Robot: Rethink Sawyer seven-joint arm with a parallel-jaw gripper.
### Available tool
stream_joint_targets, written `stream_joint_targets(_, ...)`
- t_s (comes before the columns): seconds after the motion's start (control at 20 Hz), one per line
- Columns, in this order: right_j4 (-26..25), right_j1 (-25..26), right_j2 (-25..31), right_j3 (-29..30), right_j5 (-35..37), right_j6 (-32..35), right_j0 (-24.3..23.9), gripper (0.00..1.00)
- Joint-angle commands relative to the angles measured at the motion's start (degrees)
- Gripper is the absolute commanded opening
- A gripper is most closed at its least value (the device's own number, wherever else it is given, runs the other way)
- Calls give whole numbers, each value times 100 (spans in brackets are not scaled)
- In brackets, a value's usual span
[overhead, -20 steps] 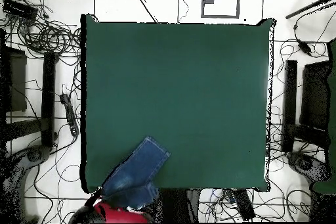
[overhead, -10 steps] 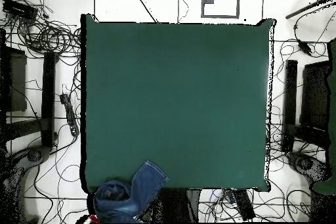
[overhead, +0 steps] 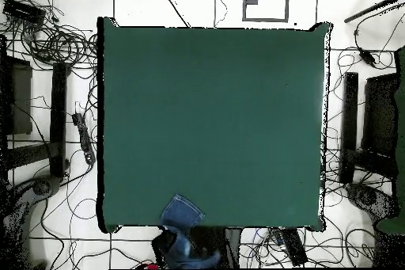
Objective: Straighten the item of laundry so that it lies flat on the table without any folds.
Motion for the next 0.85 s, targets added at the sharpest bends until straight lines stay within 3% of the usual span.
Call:
stream_joint_targets(0.05,-434,3681,-3103,-2123,1799,1727,720,0)
stream_joint_targets(0.1,-371,3712,-3067,-2069,1543,1996,678,0)
stream_joint_targets(0.35,-111,3407,-2657,-1716,-11,1949,260,0)
stream_joint_targets(0.4,6,3344,-2565,-1660,-279,1957,184,100)
stream_joint_targets(0.55,222,3559,-2517,-1624,-698,2027,45,100)
stream_joint_targets(0.85,419,3972,-2631,-1696,-583,2091,54,100)
